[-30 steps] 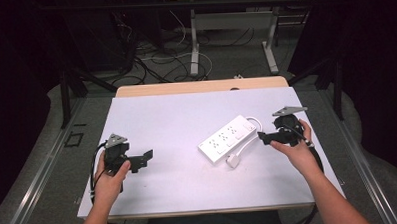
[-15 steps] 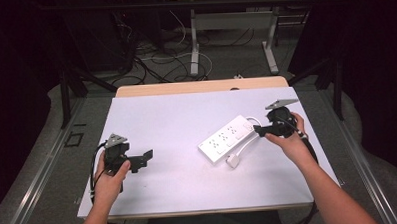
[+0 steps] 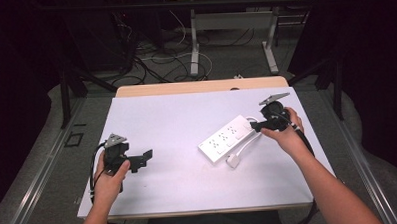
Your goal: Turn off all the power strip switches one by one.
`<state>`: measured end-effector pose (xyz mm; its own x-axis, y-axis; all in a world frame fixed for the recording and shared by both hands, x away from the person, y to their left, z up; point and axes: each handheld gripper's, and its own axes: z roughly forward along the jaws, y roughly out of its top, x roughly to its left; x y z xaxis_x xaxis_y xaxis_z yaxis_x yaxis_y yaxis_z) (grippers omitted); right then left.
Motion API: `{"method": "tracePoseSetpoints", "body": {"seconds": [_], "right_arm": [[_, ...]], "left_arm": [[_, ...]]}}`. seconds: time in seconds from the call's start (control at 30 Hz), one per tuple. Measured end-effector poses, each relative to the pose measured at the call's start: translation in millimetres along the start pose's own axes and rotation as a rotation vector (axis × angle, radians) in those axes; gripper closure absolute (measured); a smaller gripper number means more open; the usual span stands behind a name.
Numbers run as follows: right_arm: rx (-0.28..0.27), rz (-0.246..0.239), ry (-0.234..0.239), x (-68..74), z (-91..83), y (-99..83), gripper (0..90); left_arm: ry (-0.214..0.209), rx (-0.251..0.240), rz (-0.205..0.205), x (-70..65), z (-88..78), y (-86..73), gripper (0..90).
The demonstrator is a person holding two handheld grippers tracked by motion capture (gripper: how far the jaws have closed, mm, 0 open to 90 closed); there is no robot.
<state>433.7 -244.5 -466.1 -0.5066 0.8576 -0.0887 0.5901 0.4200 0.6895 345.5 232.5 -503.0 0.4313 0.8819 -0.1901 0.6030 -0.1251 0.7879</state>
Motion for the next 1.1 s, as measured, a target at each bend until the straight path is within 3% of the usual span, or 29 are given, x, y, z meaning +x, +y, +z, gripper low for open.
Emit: {"method": "tracePoseSetpoints", "body": {"seconds": [0.57, 0.67, 0.9, 0.93, 1.1], "right_arm": [[0.042, 0.024, 0.004, -7.4, 23.6, 9.5, 46.2], [0.057, 0.034, 0.016, -7.6, 28.5, 10.1, 51.5], [0.09, 0.007, 0.013, -6.9, 37.4, 11.5, 62.6], [0.096, 0.023, 0.012, -6.5, 39.6, 11.7, 64.1], [0.117, 0.032, 0.009, -5.9, 46.3, 11.6, 64.7]], "left_arm": [[0.004, 0.005, 0.013, 2.2, -0.4, 0.1, 2.0], [0.003, 0.01, 0.016, 2.3, -0.1, 0.0, 2.0], [0.002, 0.012, 0.017, 2.4, 0.0, -0.1, 2.4], [0.005, 0.003, 0.016, 2.4, 0.6, -0.5, 2.4], [0.004, 0.006, 0.014, 2.5, 0.9, -0.7, 2.4]]}}
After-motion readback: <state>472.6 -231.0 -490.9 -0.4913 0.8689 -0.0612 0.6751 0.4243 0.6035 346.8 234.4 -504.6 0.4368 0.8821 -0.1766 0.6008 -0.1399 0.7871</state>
